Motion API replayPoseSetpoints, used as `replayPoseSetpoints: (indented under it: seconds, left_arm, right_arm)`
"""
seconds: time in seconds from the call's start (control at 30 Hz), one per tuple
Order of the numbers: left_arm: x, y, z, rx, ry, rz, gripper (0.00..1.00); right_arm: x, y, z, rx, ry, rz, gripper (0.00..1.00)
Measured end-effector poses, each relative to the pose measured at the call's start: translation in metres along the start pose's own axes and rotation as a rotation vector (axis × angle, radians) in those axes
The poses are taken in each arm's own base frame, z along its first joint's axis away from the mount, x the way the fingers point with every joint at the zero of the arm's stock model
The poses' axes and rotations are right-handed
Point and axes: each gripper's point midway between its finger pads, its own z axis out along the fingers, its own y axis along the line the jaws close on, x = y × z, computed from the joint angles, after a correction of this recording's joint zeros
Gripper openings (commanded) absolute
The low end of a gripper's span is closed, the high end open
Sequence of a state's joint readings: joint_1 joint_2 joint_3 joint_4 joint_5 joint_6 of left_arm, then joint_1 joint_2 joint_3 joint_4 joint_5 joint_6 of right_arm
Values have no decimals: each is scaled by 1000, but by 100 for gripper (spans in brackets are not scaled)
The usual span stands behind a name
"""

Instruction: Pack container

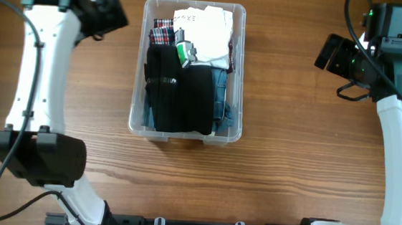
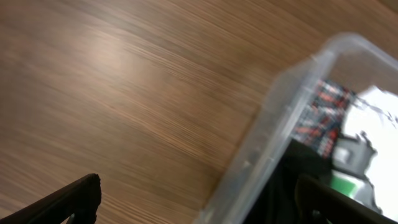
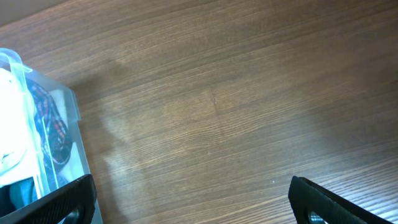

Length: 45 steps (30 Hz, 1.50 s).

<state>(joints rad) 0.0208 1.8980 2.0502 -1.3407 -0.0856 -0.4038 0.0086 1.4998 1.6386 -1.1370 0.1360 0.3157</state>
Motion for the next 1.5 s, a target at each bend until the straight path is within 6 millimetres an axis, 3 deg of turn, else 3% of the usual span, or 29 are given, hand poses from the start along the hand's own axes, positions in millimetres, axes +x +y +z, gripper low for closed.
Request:
replayPoseSetpoints:
  seconds: [0.17,0.33,1.13,1.27,1.4,1.5]
  left_arm:
    - [-13,31,2,-30,-6,-72,100]
    - [-19,47,3,-44,-10,-110,100]
    - [-19,50,3,-47,-10,-115,100]
    - [-19,50,3,-47,-10,-115,100]
    - [-19,50,3,-47,-10,-115,100]
    - [-19,50,3,-47,-10,-115,100]
  right_arm:
    - [0,0,0,0,0,0,100]
    - [0,0,0,0,0,0,100]
    - [0,1,-2,-2,-4,-1,100]
    - [-1,8,-24,-34,-56,-15,100]
    - [2,24,-67,-108,-152,-53,100]
    - [12,37,-111,-196,-245,-93,100]
